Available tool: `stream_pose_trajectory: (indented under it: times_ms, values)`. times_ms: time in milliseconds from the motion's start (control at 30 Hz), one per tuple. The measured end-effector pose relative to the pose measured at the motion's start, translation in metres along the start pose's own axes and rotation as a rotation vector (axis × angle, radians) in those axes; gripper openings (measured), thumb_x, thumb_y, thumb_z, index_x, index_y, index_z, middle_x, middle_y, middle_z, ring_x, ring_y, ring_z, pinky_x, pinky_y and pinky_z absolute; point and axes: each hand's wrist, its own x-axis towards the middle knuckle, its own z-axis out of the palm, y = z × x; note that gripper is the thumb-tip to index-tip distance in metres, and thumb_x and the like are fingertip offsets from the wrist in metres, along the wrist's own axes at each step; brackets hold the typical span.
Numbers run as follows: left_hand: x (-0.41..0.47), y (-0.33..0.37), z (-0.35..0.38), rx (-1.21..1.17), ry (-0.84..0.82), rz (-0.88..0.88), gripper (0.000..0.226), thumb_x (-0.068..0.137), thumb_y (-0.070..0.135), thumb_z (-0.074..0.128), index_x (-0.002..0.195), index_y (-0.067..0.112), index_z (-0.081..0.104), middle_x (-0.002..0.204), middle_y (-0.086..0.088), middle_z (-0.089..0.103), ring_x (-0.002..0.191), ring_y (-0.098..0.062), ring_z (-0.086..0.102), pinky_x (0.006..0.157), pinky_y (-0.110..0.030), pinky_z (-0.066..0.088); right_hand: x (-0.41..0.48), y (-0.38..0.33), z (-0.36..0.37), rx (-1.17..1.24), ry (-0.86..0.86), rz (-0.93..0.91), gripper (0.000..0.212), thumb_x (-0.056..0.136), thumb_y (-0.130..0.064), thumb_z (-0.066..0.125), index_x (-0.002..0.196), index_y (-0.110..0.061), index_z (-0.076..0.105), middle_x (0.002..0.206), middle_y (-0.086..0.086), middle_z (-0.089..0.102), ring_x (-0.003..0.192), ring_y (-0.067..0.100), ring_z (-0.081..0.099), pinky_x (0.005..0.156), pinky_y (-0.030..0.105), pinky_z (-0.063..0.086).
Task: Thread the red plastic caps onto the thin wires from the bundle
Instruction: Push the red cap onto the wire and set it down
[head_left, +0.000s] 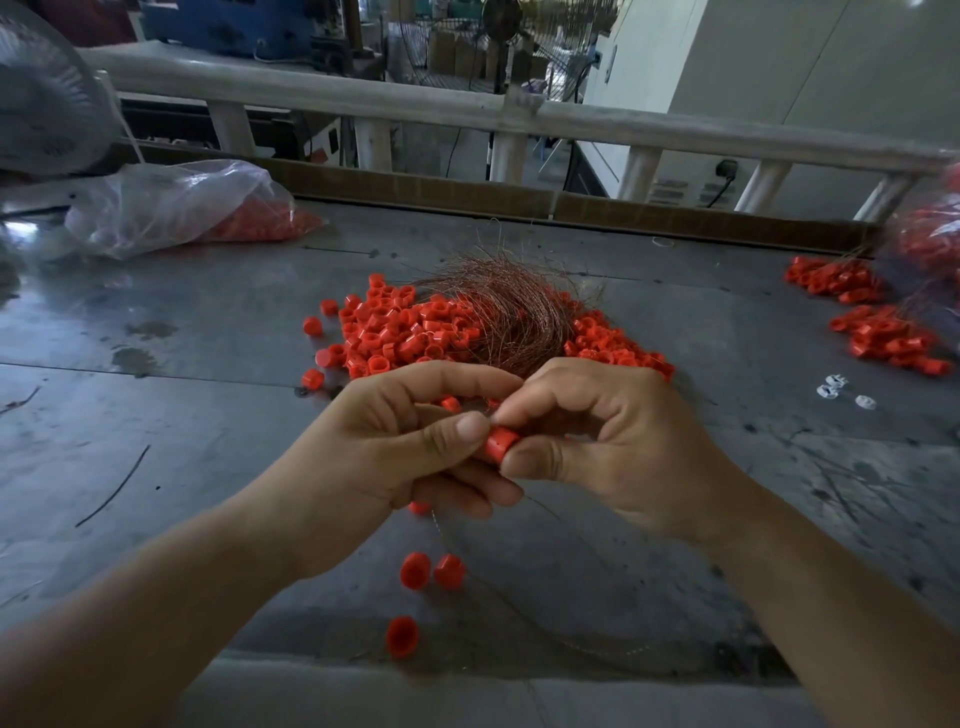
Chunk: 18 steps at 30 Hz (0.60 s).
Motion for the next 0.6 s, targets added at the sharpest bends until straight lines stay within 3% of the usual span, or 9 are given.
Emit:
stream_pose_trajectory:
  times_ms: [333, 467, 600]
  values:
    - [0.0, 0.0006, -0.0012, 0.085, 0.01, 0.002, 0.044, 0.058, 0.034, 0.083, 0.098, 0.023, 0.07, 0.076, -0.012, 0.071, 0.066, -0.021, 0.069, 0.054, -0.023, 0.053, -0.0003, -0.0028, 0.0002, -0.024, -0.041, 0.049, 0.019, 0.067, -0.025, 0.073, 0.085, -0.025, 0.066, 0.079, -0.008, 0.064, 0.075, 0.006, 0.063, 0.069, 0.016, 0.05]
    - [0.0011, 0.0013, -0.0047, 0.041, 0.028, 0.037, 0.033, 0.059, 0.03, 0.081, 0.09, 0.019, 0.074, 0.075, -0.006, 0.072, 0.066, -0.016, 0.069, 0.056, -0.022, 0.054, -0.0003, -0.0015, -0.0004, 0.077, -0.057, 0.154, 0.026, 0.06, -0.031, 0.071, 0.086, -0.029, 0.064, 0.08, -0.014, 0.069, 0.076, 0.001, 0.065, 0.069, 0.011, 0.048]
    - [-0.0002, -0.0004, -0.0037, 0.044, 0.02, 0.028, 0.03, 0.061, 0.032, 0.078, 0.086, 0.017, 0.076, 0.081, -0.007, 0.073, 0.07, -0.017, 0.07, 0.058, -0.021, 0.055, -0.0009, -0.0007, -0.0034, 0.105, -0.095, 0.193, 0.024, 0.059, -0.031, 0.072, 0.083, -0.03, 0.067, 0.084, -0.008, 0.07, 0.077, 0.006, 0.067, 0.069, 0.014, 0.051]
